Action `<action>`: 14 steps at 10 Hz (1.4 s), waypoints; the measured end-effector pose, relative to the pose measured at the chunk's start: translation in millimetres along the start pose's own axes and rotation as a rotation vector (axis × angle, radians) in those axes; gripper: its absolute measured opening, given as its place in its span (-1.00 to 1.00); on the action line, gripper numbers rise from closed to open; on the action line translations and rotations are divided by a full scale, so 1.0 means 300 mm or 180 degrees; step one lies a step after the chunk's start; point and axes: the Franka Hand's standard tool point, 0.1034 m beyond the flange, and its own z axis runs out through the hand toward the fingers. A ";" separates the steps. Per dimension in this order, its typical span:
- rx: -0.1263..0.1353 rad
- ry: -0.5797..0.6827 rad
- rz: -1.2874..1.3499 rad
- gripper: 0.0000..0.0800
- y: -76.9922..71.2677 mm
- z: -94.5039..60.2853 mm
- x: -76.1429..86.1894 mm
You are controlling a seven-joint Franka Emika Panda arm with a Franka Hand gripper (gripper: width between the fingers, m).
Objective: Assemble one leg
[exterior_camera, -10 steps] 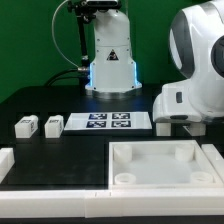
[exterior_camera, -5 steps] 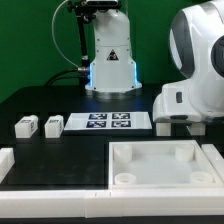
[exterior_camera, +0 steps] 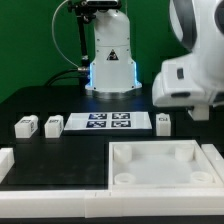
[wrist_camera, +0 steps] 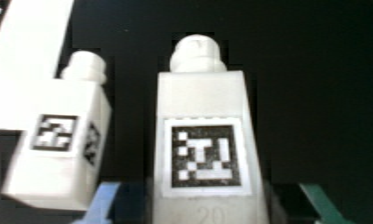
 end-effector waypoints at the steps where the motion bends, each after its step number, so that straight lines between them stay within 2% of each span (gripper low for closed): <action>1: 0.0035 0.0112 0.0003 -0.27 0.019 -0.058 -0.017; 2: 0.0072 0.0448 0.0000 -0.27 0.024 -0.106 -0.024; 3: 0.0096 0.0809 -0.0005 -0.27 0.026 -0.125 -0.035; 4: 0.0124 0.1206 0.0005 -0.27 0.032 -0.128 -0.031; 6: 0.0144 0.1746 -0.0018 -0.27 0.027 -0.127 -0.030; 7: 0.0149 0.2085 -0.0073 -0.27 0.027 -0.155 -0.002; 8: 0.0102 0.2431 -0.0186 -0.27 0.052 -0.216 0.028; 9: 0.0031 0.2662 -0.0298 -0.27 0.102 -0.327 0.026; 10: 0.0037 0.3063 -0.0313 -0.27 0.133 -0.442 0.035; 11: 0.0041 0.3315 -0.0328 -0.27 0.145 -0.514 0.034; 12: 0.0085 0.3674 -0.0332 -0.27 0.142 -0.577 0.038; 14: 0.0085 0.3674 -0.0332 -0.27 0.142 -0.577 0.038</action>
Offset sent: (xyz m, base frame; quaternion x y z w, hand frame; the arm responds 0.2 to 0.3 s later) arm -0.0048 -0.0052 0.0086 0.0312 0.2880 -0.0025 0.9571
